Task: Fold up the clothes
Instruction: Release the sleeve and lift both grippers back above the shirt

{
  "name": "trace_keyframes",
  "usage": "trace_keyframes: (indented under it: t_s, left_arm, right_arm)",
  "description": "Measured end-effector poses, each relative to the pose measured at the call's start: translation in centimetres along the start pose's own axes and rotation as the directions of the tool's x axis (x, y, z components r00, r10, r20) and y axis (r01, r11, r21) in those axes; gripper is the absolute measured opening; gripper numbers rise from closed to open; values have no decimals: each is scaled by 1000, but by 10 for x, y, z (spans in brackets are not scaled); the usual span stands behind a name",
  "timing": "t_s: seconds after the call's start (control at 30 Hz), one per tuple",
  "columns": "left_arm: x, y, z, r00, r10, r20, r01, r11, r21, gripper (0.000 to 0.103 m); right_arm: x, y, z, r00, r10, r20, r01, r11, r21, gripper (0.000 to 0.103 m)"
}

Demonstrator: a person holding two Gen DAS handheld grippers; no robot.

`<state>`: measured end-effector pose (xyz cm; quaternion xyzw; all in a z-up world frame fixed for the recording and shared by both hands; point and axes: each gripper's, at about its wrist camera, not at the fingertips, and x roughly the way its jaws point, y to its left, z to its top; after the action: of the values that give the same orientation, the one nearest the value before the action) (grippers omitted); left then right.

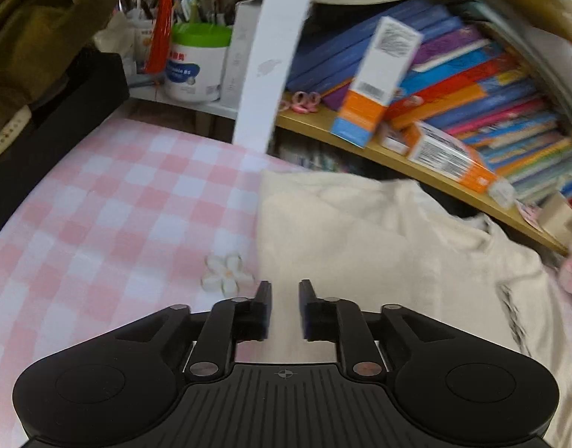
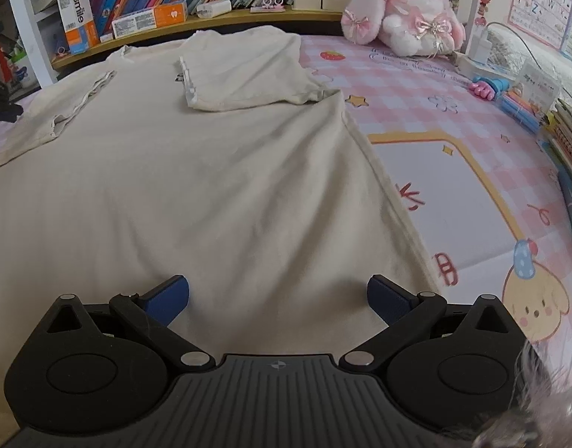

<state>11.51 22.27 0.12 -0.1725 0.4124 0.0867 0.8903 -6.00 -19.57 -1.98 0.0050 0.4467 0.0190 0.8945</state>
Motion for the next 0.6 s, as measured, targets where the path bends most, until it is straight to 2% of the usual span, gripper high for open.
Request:
trace_keyframes:
  t_s: [0.07, 0.17, 0.23, 0.4, 0.5, 0.6]
  left_arm:
    - [-17, -6, -17, 1000, 3, 1, -3, 1000, 15, 34]
    - [-45, -14, -47, 1000, 10, -4, -10, 999, 35, 42]
    - [-62, -16, -66, 1000, 25, -9, -25, 998, 50, 44]
    - [-103, -17, -117, 994, 109, -13, -107, 991, 74, 58]
    - [-127, -16, -143, 989, 148, 2, -148, 986, 76, 66]
    - [-153, -21, -166, 982, 179, 62, -184, 978, 96, 72]
  right_arm:
    - [-1, -6, 3, 1000, 6, 9, -6, 1000, 2, 103]
    - [-1, -15, 9, 1000, 23, 21, -23, 1000, 7, 103]
    - [1, -20, 12, 999, 44, 29, -44, 999, -2, 103]
    - [5, -24, 18, 994, 108, 33, -107, 993, -43, 103]
    - [8, -21, 18, 989, 144, 30, -141, 986, -89, 103]
    - [7, -12, 14, 987, 156, 33, -150, 978, -148, 103]
